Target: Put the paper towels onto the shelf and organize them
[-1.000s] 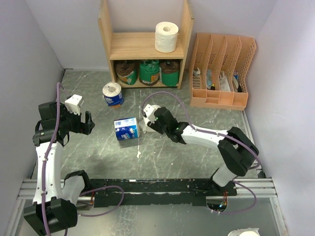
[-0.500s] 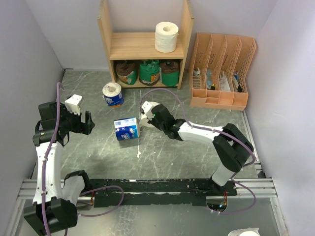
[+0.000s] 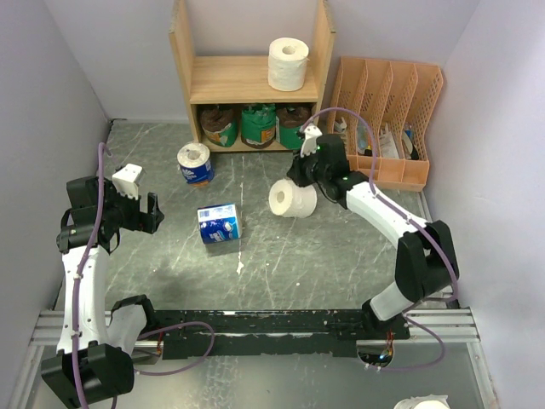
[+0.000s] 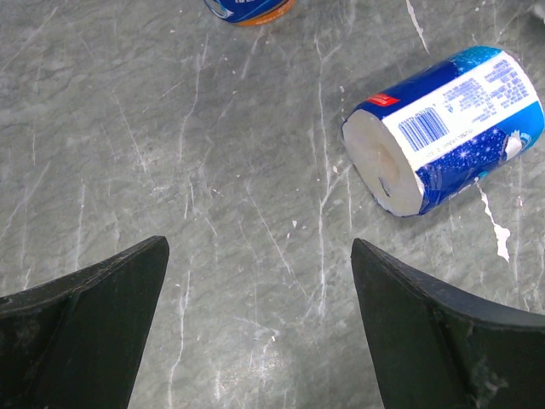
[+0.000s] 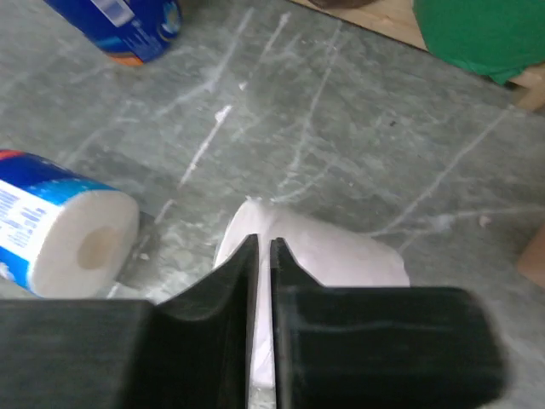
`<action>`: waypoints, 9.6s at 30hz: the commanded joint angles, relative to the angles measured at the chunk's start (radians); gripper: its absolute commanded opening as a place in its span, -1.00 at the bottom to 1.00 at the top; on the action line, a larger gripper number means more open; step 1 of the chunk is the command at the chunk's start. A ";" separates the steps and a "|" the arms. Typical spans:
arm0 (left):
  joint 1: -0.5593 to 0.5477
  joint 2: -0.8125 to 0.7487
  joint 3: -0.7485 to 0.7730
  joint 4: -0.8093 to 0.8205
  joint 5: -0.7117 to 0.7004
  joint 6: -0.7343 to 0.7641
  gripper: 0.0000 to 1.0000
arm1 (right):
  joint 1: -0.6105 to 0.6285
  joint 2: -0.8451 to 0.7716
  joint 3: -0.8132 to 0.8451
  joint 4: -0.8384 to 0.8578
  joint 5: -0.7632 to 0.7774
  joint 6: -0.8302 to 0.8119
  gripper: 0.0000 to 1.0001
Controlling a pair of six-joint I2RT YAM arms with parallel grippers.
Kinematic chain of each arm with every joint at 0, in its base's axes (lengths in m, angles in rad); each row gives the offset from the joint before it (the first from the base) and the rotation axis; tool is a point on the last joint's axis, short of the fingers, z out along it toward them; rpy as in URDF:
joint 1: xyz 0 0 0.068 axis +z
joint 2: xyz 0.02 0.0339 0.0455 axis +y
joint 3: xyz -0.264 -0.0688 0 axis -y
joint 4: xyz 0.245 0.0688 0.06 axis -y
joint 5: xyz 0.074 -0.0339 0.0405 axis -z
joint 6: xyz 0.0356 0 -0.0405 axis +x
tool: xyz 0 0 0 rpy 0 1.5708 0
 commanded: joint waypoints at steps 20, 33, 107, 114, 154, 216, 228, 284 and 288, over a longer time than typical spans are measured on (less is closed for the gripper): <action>0.011 -0.007 -0.005 0.009 0.032 0.013 0.99 | 0.199 -0.008 0.295 -0.444 0.222 -0.389 -0.17; 0.011 -0.020 -0.005 0.007 0.034 0.014 0.99 | 0.410 0.203 0.349 -0.521 0.626 -0.390 0.04; 0.011 -0.001 0.002 -0.012 0.067 0.035 0.98 | -0.010 -0.088 0.285 -0.240 -0.073 0.145 -1.00; 0.011 -0.007 0.001 -0.012 0.064 0.035 0.98 | -0.024 -0.048 0.369 -0.279 -0.145 0.311 -1.00; 0.011 -0.004 0.001 -0.007 0.053 0.028 0.97 | -0.016 0.238 0.914 -0.298 0.707 0.919 -1.00; 0.010 0.096 0.170 -0.222 0.280 0.179 1.00 | -0.022 0.067 0.778 -0.348 -0.148 -0.234 0.99; -0.179 0.242 0.109 0.042 0.396 -0.128 1.00 | -0.041 -0.304 -0.081 -0.413 0.025 -0.549 0.99; -0.365 0.703 0.109 0.317 0.428 -0.432 -0.86 | -0.180 -0.308 -0.358 -0.190 0.105 -0.508 0.96; -0.434 0.765 0.426 0.044 0.266 -0.259 -0.87 | -0.180 -0.308 -0.356 -0.191 0.110 -0.510 0.95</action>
